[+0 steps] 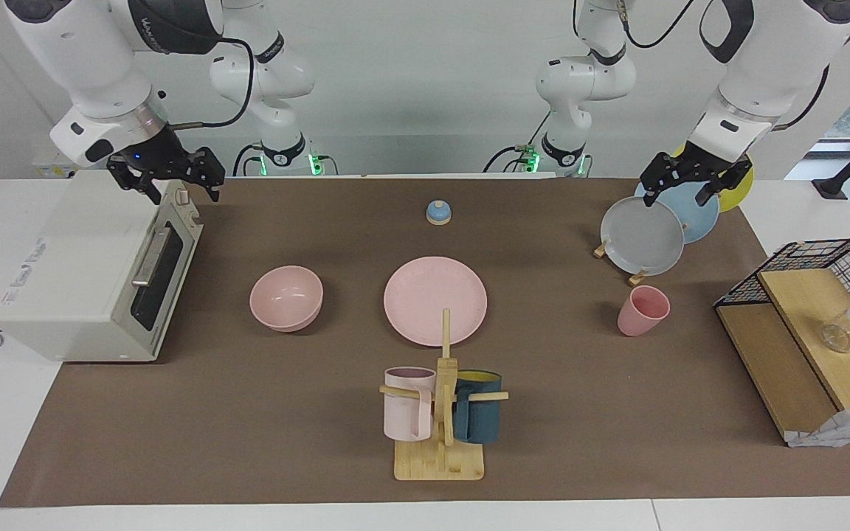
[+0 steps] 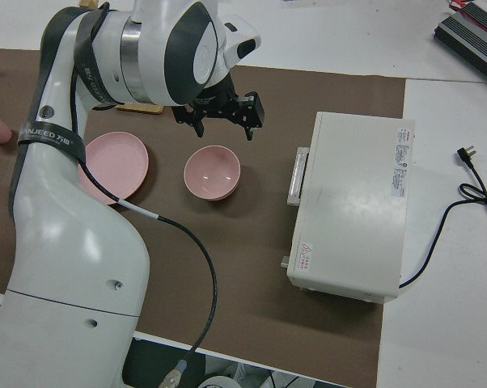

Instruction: Organize tableware

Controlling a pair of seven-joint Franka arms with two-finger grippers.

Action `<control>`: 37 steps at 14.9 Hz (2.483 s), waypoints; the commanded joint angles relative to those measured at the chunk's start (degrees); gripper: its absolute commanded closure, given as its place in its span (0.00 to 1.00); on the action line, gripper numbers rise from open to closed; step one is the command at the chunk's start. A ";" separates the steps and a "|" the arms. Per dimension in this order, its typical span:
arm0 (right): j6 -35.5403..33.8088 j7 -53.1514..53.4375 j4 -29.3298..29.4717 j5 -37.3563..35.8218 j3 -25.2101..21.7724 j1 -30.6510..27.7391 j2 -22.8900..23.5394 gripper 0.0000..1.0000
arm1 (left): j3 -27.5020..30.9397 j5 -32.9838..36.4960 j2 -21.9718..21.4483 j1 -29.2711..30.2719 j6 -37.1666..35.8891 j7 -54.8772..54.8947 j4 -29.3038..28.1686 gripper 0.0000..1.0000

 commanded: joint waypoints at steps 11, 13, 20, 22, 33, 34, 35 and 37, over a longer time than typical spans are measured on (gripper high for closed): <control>25.76 11.93 -13.18 2.14 12.65 1.86 2.54 0.00 | 0.36 1.21 -1.03 -0.35 -0.58 -0.67 -0.09 0.00; 37.90 12.31 -23.56 2.14 12.93 2.12 2.45 0.00 | 0.36 1.21 -1.11 -0.09 -0.58 -0.76 -0.35 0.00; 48.14 10.21 -33.09 2.14 13.80 3.53 3.77 0.01 | 0.62 1.21 -1.12 0.00 -0.58 -0.76 -0.44 0.00; 50.51 8.18 -35.19 2.14 13.72 3.18 4.12 0.26 | 0.62 1.21 -1.12 0.00 -0.58 -0.76 -0.44 0.00; 50.53 7.21 -35.73 1.62 13.80 3.27 5.62 1.00 | 0.62 1.21 -1.64 -0.08 0.03 -0.67 -1.23 0.00; 48.08 7.38 -33.47 1.62 13.89 3.61 6.05 1.00 | 0.62 1.21 -1.64 -0.08 0.12 -0.76 -1.23 0.00; 42.84 7.99 -28.75 1.70 14.24 4.05 7.19 1.00 | 0.62 1.21 -1.64 0.00 0.30 -0.76 -1.23 0.00; 32.38 13.93 -15.06 1.36 18.97 4.06 11.22 1.00 | 0.62 1.21 -1.56 0.00 0.65 -0.67 -1.40 0.00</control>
